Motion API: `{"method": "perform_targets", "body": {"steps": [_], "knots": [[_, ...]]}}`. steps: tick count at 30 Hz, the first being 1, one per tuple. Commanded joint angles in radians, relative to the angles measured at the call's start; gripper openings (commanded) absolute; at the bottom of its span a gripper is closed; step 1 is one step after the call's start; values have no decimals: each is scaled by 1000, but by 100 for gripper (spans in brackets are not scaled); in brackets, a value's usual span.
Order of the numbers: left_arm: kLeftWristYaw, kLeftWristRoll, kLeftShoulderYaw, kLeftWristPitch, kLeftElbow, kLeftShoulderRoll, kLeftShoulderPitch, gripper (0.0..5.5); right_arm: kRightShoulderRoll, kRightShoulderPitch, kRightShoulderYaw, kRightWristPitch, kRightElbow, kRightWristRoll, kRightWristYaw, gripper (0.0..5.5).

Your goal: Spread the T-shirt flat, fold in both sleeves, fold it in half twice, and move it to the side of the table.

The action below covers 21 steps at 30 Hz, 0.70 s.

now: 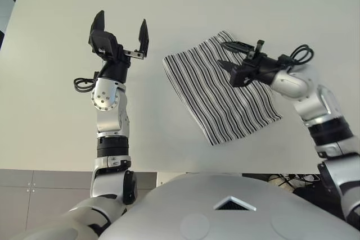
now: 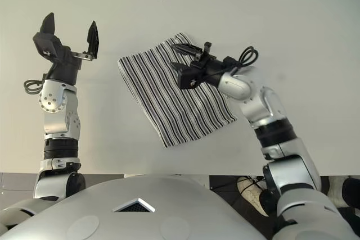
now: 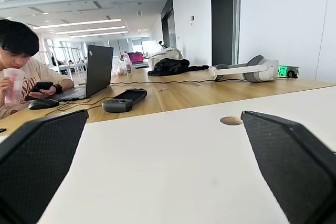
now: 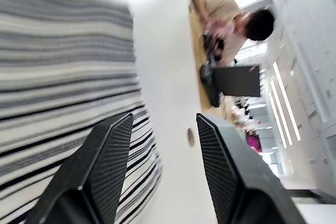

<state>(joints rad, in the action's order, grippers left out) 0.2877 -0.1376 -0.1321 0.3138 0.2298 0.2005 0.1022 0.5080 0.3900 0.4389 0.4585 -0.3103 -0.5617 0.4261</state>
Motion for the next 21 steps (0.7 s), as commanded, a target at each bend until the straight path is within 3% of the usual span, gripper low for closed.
{"method": "perform_targets", "body": {"steps": [1,6,12,16,21], "knots": [[3,0,21,9,37,-22,40,548,-126,223,150,-1,-521,-202,-198,224],[13,2,33,16,59,-31,54,548,-208,313,168,-38,-816,-194,-267,224],[17,10,50,19,56,-29,42,548,-126,265,7,-7,-908,-6,-272,224],[20,27,58,19,71,-17,48,548,-93,117,-21,92,-650,71,-241,224],[30,38,69,21,77,-7,59,548,-47,-69,-33,-11,-231,72,-187,224]]}}
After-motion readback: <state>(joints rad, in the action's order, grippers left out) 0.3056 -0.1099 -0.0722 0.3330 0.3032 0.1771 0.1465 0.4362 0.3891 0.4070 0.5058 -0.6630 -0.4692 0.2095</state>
